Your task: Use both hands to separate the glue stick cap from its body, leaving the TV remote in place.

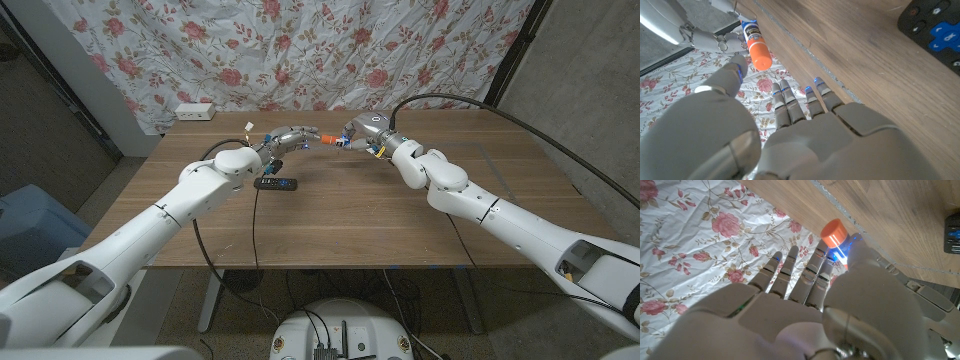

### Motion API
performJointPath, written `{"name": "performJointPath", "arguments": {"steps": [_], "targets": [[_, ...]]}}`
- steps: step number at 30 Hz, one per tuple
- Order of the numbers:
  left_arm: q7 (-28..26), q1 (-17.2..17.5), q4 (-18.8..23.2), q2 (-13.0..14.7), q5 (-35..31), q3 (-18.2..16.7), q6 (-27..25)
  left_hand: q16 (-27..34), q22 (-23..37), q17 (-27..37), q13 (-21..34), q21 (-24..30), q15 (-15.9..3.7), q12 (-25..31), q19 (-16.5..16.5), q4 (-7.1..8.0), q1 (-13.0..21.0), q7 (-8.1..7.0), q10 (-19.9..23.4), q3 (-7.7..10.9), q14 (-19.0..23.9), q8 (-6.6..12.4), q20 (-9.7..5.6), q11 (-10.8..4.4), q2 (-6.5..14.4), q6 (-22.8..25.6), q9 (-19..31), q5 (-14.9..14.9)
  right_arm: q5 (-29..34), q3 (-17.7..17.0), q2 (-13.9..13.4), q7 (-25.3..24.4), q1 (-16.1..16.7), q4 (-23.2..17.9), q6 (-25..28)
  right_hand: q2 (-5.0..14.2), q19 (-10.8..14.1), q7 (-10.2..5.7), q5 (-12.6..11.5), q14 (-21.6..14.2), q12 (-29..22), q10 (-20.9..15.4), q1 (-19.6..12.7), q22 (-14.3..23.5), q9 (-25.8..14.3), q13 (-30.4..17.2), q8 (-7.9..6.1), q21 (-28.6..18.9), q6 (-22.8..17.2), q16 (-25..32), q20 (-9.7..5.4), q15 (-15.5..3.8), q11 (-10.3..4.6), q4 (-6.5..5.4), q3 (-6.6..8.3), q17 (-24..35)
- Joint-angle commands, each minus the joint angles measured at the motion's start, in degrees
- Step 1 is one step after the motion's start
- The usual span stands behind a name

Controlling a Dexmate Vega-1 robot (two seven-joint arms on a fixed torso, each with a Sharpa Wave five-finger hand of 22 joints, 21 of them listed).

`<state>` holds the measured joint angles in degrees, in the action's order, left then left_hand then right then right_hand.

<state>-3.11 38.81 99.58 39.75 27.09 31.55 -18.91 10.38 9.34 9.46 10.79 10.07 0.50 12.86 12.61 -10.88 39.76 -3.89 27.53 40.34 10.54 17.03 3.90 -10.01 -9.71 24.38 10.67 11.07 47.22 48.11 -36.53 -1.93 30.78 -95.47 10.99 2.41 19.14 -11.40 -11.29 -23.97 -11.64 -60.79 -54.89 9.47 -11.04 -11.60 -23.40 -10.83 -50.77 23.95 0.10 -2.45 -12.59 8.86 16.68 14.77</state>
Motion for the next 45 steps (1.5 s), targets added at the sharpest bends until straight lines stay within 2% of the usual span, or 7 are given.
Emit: {"name": "performJointPath", "arguments": {"steps": [1,17,30,34,40,42,45], "targets": [[1.78,-2.16,-1.30,-1.10,-1.43,1.75,-1.56,0.13,0.09,0.15,0.20,0.33,-0.13,0.00,0.24,0.01,0.88,0.05,0.23,-0.55,0.39,0.20,0.29,0.73,-0.28,0.11,0.02,0.05,0.11,0.26,0.16,-0.32,-0.33,0.39,-0.17,0.15,0.32,-1.49,-0.23,-0.34,0.02,-0.42,-0.75,0.08,-0.10,-0.33,0.03,0.07,-2.32,0.27,0.12,-7.13,-0.11,-0.03,-0.35,0.36],[2.16,-3.84,-1.86,-2.09,-2.84,3.08,-3.65,-0.15,0.09,0.18,0.12,-0.01,0.71,-0.73,-1.27,0.09,1.74,0.26,-0.20,-2.47,-0.71,0.00,1.63,1.10,-0.93,0.31,-0.07,-0.66,0.24,0.19,-0.16,-0.45,-0.10,0.00,0.09,0.26,0.28,-1.50,-0.18,-0.33,0.06,-0.50,-0.90,0.08,-0.12,-0.34,0.20,0.08,-2.54,0.37,0.12,-7.09,-0.11,-0.02,-0.51,0.46],[1.92,-4.01,-3.09,-3.34,-2.94,2.96,-2.51,0.62,0.07,0.14,-0.21,0.66,-0.03,0.25,0.85,0.12,3.99,1.43,5.32,-4.62,2.07,0.96,2.29,0.52,-0.59,4.71,-0.22,-0.67,0.45,0.16,-0.36,-0.12,0.01,-0.10,0.44,0.39,0.25,-1.50,-0.15,-0.34,0.06,-0.58,-1.04,0.08,-0.14,-0.35,0.25,0.09,-2.76,0.45,0.08,-7.11,-0.12,-0.01,-0.58,0.51],[1.87,-3.92,-3.28,-3.53,-2.74,2.77,-2.27,0.81,0.05,0.10,-0.36,0.77,-0.93,0.54,1.94,0.19,5.07,1.32,7.78,-5.44,3.45,1.26,2.11,0.17,-0.42,6.98,-0.30,-0.60,0.51,0.18,-0.24,-0.23,0.02,0.04,0.61,0.43,0.26,-1.50,-0.14,-0.34,0.06,-0.58,-1.11,0.08,-0.15,-0.36,0.27,0.09,-2.81,0.46,0.12,-7.14,-0.12,0.02,-0.59,0.51],[1.13,-3.72,-3.13,-3.63,-2.66,2.49,-2.62,0.98,0.05,0.06,-0.51,0.85,-1.41,0.62,3.28,0.29,6.20,1.56,10.24,-6.42,5.22,1.36,2.13,0.70,-0.29,9.38,-0.39,-0.52,0.57,0.27,-0.07,-0.27,-0.13,0.29,0.75,0.45,0.27,-1.50,-0.13,-0.35,0.06,-0.63,-1.17,0.08,-0.15,-0.36,0.32,0.09,-2.86,0.49,0.10,-7.13,-0.12,0.03,-0.63,0.52],[1.16,-3.65,-3.12,-3.61,-2.44,2.36,-2.67,1.00,0.05,0.05,-0.56,0.85,-1.67,0.77,3.82,0.34,6.63,1.51,11.72,-6.89,5.95,1.32,2.34,0.03,-0.24,10.38,-0.43,-0.47,0.52,0.29,-0.02,-0.25,-0.19,0.38,0.75,0.46,0.27,-1.50,-0.12,-0.35,0.05,-0.64,-1.19,0.08,-0.15,-0.37,0.33,0.09,-2.88,0.49,0.07,-7.12,-0.12,0.03,-0.65,0.52],[1.07,-3.72,-3.12,-3.58,-2.50,2.38,-2.82,0.98,0.05,0.03,-0.61,0.82,-1.97,0.63,4.11,0.38,6.90,1.72,12.16,-7.23,6.38,1.37,2.42,0.11,-0.21,11.36,-0.46,-0.44,0.60,0.39,-0.02,-0.19,-0.32,0.50,0.74,0.47,0.27,-1.50,-0.10,-0.36,0.06,-0.65,-1.23,0.08,-0.16,-0.37,0.35,0.09,-2.94,0.52,0.10,-7.10,-0.13,0.04,-0.68,0.55]]}}
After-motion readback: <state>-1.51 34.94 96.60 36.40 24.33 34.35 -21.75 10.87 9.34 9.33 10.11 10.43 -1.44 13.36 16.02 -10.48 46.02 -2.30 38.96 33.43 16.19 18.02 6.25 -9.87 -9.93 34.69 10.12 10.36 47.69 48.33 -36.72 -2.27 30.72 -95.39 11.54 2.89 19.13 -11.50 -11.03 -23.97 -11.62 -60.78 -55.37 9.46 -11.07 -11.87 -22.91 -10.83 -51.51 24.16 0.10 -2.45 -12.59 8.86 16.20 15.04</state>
